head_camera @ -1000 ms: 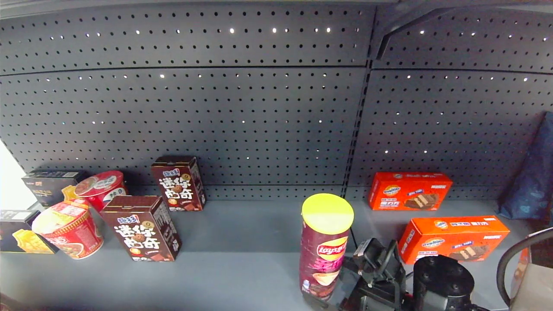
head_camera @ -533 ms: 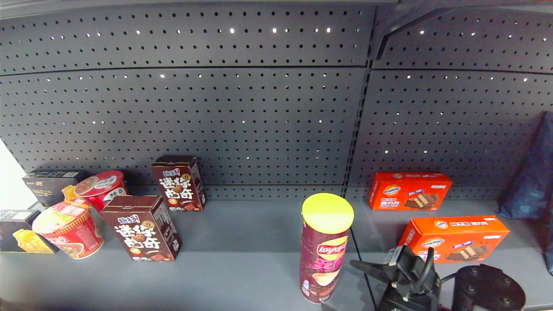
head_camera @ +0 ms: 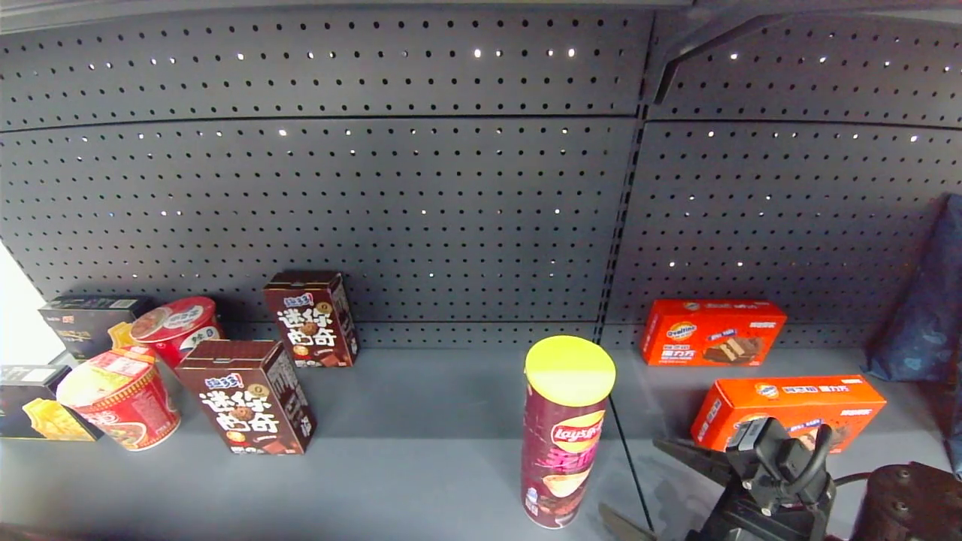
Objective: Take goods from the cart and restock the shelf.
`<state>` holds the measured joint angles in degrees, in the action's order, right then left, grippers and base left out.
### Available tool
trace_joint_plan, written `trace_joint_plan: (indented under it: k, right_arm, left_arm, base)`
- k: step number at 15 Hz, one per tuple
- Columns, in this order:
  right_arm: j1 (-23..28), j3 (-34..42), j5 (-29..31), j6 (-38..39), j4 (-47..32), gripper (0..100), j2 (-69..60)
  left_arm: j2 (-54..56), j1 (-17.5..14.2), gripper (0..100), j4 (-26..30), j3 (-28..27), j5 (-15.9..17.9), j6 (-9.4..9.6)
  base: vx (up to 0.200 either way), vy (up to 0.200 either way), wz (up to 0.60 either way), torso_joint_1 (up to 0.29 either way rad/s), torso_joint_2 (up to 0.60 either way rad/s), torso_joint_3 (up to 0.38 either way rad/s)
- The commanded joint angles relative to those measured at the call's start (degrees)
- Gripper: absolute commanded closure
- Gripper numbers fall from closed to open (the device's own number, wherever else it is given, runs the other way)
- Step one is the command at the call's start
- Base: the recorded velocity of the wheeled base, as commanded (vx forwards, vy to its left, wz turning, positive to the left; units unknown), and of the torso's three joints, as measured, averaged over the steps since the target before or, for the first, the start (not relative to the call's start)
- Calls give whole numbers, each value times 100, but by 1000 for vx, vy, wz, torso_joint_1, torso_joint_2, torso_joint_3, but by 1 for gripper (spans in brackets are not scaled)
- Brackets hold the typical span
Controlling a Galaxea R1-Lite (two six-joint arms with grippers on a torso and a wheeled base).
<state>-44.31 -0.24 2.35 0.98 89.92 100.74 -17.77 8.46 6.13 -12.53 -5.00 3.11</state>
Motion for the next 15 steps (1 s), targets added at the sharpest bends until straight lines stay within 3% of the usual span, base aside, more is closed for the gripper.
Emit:
trace_joint_plan:
  k: [1, 15]
  right_arm:
    - [107, -55, 143, -1, 8, 0, 33]
    - [450, -670, 468, -10, 8, 0, 1070]
  left_arm:
    - [20, 7, 100, 2, 5, -1, -12]
    - [55, 7, 100, -7, 111, -1, -21]
  base:
    - [0, 0, 0, 0, 0, 0]
    - [0, 0, 0, 0, 0, 0]
